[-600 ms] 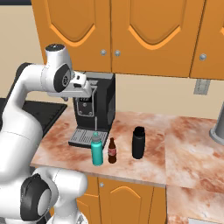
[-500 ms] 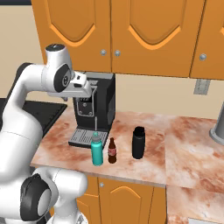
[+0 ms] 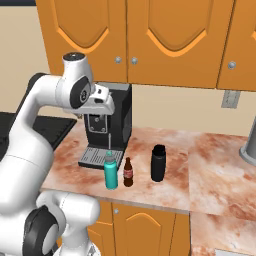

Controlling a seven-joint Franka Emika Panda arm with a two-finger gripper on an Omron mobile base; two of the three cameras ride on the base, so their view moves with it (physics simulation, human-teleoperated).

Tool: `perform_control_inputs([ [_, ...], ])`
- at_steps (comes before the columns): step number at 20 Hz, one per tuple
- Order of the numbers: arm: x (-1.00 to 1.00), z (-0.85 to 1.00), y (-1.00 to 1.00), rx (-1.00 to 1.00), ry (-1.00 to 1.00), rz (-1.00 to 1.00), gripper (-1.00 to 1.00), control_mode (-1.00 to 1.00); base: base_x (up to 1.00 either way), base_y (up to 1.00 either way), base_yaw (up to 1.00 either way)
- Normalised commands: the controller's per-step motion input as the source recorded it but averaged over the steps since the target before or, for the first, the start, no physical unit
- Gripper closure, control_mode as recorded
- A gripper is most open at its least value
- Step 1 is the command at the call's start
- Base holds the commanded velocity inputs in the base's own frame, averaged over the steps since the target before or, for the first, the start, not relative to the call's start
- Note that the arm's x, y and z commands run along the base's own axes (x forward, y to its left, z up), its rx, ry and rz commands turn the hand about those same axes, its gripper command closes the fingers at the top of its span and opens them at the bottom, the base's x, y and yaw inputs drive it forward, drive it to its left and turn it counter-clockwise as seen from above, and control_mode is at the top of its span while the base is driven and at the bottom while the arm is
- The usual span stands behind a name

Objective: Move the drinks to the dining counter.

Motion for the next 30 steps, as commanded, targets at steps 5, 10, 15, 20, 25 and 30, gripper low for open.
perform_control_inputs([
  [5,-0.12,-0.03,-0.20,0.00,0.00,0.00,-1.00,-1.00,0.00,0.00,0.00],
  [10,0.00,-0.23,-0.20,0.00,0.01,0.00,-1.00,-1.00,0.00,0.00,0.00],
  [15,0.00,-0.33,-0.29,0.00,0.00,0.00,-1.00,-1.00,0.00,0.00,0.00],
  [20,0.02,-0.29,-0.47,0.00,0.00,0.00,-1.00,-1.00,0.00,0.00,0.00],
  [25,0.02,-0.23,-0.45,0.00,0.00,0.00,-1.00,-1.00,0.00,0.00,0.00],
  [30,0.08,-0.25,-0.21,0.00,0.00,0.00,-1.00,-1.00,0.00,0.00,0.00],
])
